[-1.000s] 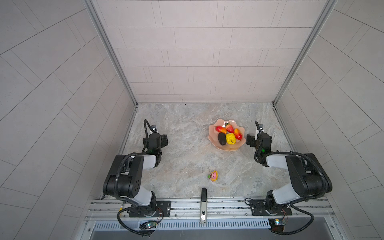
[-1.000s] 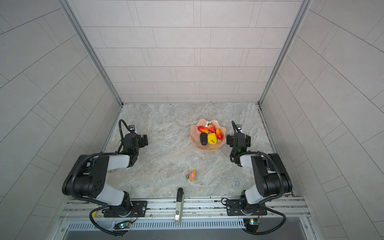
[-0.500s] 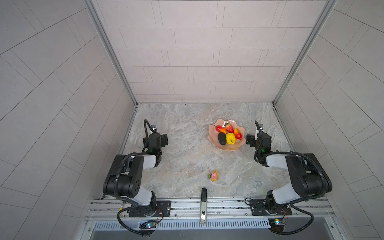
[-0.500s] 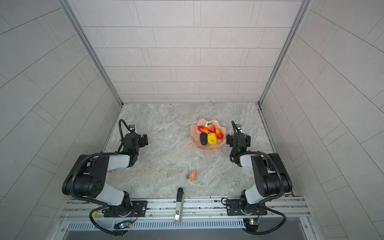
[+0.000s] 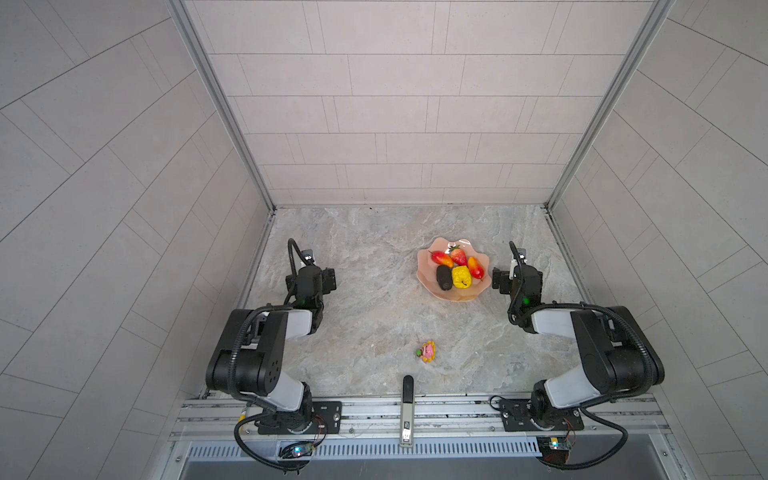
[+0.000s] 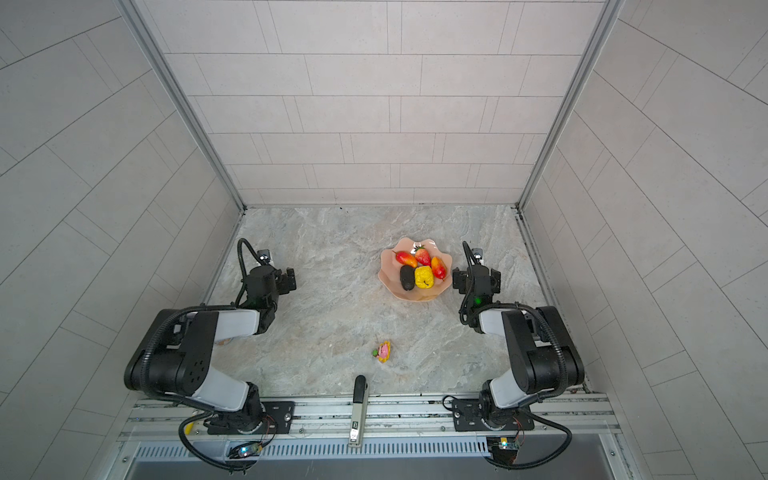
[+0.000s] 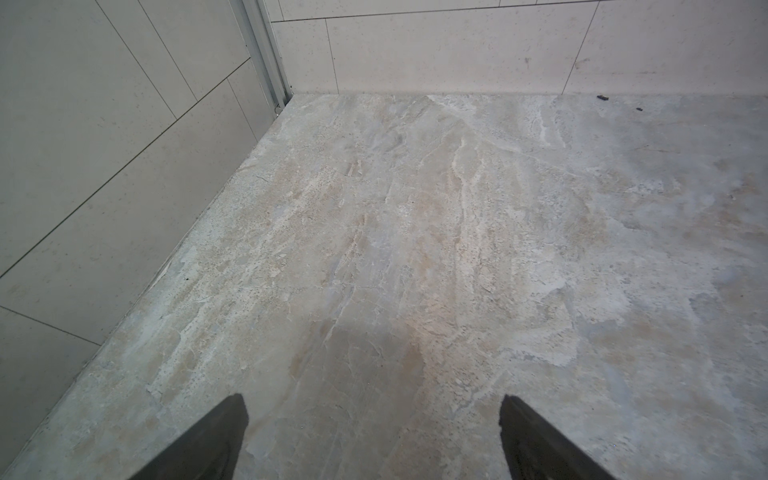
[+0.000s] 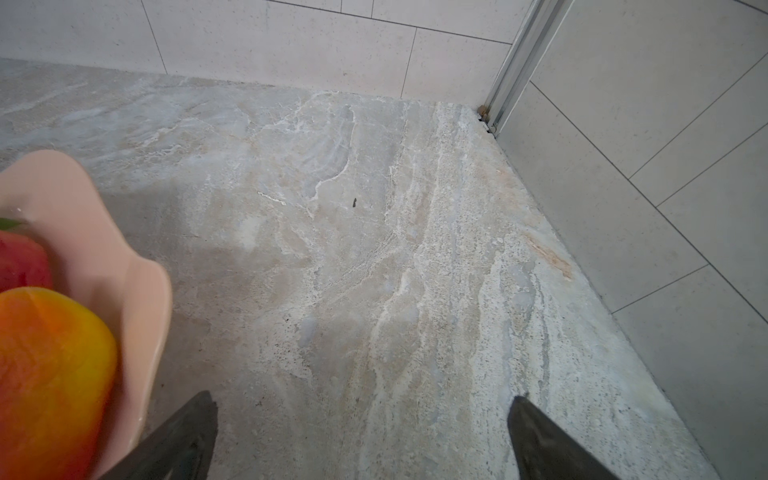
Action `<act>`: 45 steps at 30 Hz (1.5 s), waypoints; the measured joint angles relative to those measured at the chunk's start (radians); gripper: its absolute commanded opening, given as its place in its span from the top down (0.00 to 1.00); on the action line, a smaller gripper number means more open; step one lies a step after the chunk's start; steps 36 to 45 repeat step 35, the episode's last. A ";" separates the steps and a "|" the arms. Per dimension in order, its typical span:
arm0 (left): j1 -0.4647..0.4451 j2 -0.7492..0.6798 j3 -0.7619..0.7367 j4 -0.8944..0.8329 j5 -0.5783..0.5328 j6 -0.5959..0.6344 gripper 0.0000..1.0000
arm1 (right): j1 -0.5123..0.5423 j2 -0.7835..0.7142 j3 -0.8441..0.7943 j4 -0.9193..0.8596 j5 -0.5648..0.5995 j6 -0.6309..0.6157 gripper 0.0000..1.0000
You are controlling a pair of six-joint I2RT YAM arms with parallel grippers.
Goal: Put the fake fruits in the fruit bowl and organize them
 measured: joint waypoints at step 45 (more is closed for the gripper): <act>0.000 0.000 0.000 0.001 0.000 0.000 0.00 | 0.015 0.004 -0.023 0.048 0.057 0.000 0.00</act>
